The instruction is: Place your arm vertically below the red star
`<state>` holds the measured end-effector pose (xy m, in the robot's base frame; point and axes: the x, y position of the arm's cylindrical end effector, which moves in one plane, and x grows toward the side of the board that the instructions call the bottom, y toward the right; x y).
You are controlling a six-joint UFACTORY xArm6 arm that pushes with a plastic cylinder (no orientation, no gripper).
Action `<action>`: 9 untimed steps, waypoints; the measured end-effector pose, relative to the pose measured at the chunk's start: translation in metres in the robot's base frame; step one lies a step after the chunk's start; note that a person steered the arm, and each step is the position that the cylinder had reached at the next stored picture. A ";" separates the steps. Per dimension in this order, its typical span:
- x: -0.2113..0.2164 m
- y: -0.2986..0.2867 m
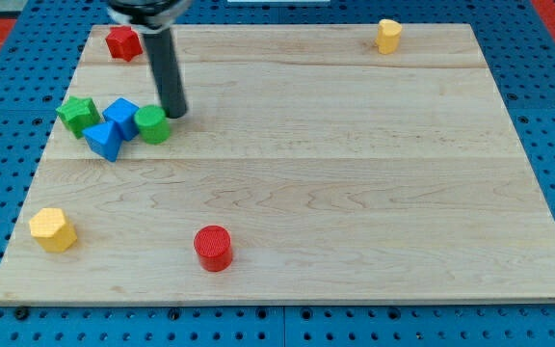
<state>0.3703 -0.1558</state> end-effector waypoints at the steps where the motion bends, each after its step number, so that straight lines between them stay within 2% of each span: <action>1: 0.002 -0.018; 3: -0.003 0.022; 7: -0.003 0.039; 9: -0.030 0.039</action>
<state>0.3405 -0.1170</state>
